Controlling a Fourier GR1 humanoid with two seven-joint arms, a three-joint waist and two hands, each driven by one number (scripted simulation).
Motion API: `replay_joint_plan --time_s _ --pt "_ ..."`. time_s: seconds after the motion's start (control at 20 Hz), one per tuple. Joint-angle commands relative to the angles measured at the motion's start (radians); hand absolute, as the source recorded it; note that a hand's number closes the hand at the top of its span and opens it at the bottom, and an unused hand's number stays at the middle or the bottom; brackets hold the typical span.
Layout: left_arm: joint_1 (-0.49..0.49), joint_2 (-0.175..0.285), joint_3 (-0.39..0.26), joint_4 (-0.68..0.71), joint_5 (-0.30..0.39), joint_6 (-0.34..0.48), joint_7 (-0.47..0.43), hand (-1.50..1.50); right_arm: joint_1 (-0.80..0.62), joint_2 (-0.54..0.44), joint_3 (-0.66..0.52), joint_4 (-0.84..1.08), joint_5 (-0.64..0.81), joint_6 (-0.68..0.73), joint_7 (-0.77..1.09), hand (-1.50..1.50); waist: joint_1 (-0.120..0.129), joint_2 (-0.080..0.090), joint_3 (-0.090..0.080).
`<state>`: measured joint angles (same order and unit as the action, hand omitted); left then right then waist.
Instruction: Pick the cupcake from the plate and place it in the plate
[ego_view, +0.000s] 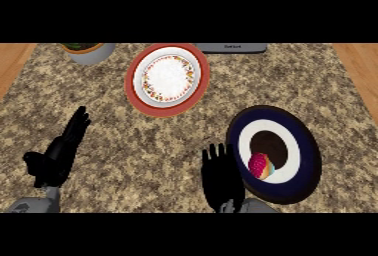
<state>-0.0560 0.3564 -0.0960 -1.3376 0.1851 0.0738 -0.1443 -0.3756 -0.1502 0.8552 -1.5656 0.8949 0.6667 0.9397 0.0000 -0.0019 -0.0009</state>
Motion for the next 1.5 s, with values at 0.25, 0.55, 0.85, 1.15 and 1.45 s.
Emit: replay_joint_plan --time_s 0.25,0.55,0.85,1.15,1.45 --pt "0.005 0.005 0.03 0.051 0.001 -0.037 -0.026 0.0 0.043 0.02 -0.02 0.064 0.085 0.167 0.124 -1.5 -0.002 0.001 0.0" --pt "-0.003 -0.022 0.022 -0.039 -0.023 -0.013 0.03 0.0 0.049 0.044 -0.066 0.132 0.158 0.15 0.061 -1.5 0.003 0.001 0.001" --pt "-0.051 -0.027 0.053 0.028 -0.029 -0.043 0.038 0.0 0.052 0.022 -0.079 0.137 0.246 0.177 0.022 -1.5 -0.001 0.002 0.001" --pt "-0.043 -0.056 0.072 -0.007 -0.063 -0.044 0.044 0.0 0.022 -0.015 -0.157 0.276 0.295 0.092 -0.145 -1.5 0.003 0.002 0.001" --pt "-0.005 -0.067 0.078 -0.008 -0.091 -0.067 0.02 0.0 0.106 -0.05 -0.132 0.231 0.307 0.118 -0.229 1.5 0.002 0.001 0.001"
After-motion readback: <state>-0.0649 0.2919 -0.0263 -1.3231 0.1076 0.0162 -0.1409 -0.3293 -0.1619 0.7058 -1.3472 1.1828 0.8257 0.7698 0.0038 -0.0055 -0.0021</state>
